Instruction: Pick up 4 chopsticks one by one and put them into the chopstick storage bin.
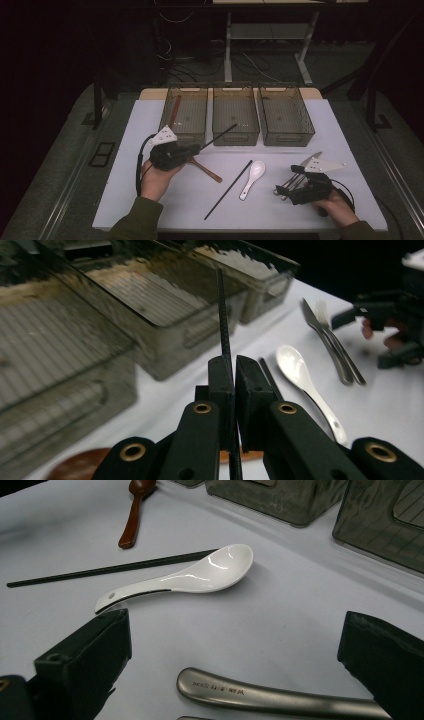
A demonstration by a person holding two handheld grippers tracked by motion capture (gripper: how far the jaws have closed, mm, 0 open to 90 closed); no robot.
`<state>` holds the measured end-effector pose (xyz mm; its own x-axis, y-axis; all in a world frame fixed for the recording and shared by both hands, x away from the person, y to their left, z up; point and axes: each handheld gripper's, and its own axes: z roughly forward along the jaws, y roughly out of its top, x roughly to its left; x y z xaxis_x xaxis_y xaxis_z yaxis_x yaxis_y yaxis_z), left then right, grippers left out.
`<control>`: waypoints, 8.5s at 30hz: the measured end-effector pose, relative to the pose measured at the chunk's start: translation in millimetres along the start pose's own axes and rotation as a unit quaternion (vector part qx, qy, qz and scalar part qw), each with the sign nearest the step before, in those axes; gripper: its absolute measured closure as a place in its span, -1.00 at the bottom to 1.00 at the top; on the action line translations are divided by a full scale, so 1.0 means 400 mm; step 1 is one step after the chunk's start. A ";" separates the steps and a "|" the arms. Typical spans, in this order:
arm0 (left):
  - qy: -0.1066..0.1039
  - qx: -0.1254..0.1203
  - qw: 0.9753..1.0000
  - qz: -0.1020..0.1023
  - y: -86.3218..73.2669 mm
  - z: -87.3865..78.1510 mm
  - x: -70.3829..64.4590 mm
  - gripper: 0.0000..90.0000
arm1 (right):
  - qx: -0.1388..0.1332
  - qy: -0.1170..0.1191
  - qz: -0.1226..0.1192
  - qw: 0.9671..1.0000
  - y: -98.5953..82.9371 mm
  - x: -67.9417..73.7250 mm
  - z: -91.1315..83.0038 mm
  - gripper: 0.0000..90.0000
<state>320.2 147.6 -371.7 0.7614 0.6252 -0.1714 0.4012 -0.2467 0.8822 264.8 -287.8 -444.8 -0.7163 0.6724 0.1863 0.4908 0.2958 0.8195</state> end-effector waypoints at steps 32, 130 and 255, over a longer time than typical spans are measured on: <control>0.169 0.016 0.983 -0.067 0.113 0.090 0.277 0.89 | 0.000 0.003 0.000 1.000 0.001 -0.004 0.003 -0.99; -0.013 0.134 0.990 0.037 -0.126 0.247 -0.227 0.61 | 0.004 -0.004 -0.004 1.000 -0.008 0.002 -0.007 -0.99; 0.116 0.065 0.991 0.002 0.230 0.173 0.290 0.89 | 0.005 0.001 -0.001 1.000 -0.008 0.006 -0.007 -0.99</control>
<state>480.5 146.1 -340.8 0.6322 0.7732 -0.0497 0.4725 -0.3339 0.8156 260.0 -289.2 -445.5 -0.7190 0.6697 0.1859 0.4940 0.3042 0.8145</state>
